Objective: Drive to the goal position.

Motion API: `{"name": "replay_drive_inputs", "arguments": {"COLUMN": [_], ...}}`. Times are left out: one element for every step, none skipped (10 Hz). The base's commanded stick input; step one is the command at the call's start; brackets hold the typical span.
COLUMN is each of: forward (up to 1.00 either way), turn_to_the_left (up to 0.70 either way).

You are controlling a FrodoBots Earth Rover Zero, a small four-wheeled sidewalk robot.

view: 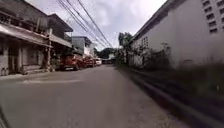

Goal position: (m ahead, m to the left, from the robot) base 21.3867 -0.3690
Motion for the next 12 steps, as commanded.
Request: {"name": "replay_drive_inputs", "arguments": {"forward": [0.70,0.70,0.70,0.70,0.70,0.70,0.70,0.70,0.70,0.70,0.70,0.70], "turn_to_the_left": [0.00,0.02,0.15,0.28,0.26,0.08,0.00,0.00,0.00,0.00,0.00,-0.01]}}
